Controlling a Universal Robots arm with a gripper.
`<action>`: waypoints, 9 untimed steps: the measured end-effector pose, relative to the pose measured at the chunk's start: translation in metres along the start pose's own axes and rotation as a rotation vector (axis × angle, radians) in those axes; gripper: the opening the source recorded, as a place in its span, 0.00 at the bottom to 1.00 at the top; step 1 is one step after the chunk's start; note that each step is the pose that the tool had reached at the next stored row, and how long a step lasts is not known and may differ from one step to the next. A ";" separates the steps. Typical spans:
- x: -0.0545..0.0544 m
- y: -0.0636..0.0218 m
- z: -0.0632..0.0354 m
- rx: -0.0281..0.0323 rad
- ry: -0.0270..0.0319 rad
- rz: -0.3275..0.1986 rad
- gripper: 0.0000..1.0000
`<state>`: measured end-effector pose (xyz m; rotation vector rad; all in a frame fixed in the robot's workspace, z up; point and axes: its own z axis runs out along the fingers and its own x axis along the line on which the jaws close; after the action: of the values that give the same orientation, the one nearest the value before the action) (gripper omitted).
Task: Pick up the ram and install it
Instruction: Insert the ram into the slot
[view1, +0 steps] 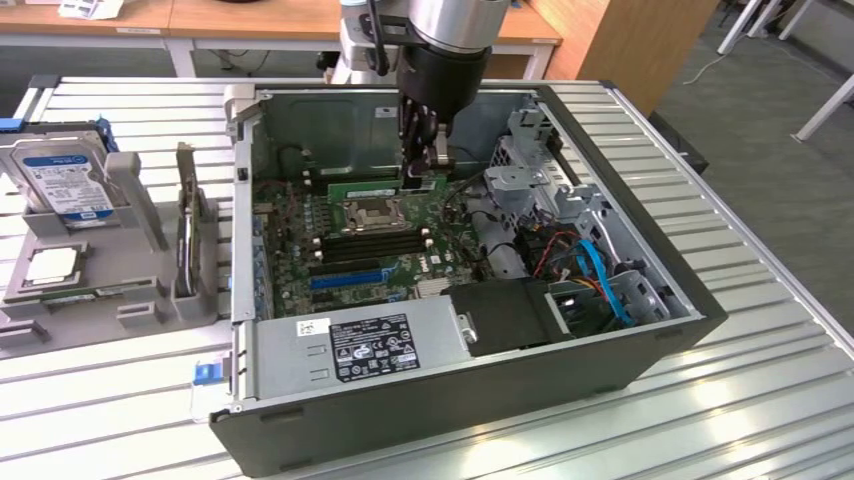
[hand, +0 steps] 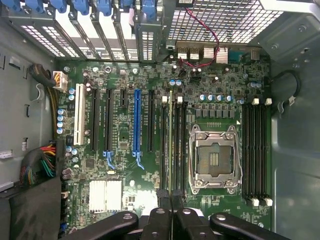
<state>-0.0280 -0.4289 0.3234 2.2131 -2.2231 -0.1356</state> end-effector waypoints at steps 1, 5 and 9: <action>0.000 0.0000 0.0000 0.0000 0.0000 0.000 0.12; 0.000 0.0000 0.0000 0.0000 0.0001 0.000 0.12; 0.000 0.0000 0.0000 0.0000 0.0001 0.000 0.12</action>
<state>-0.0280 -0.4289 0.3234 2.2131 -2.2231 -0.1356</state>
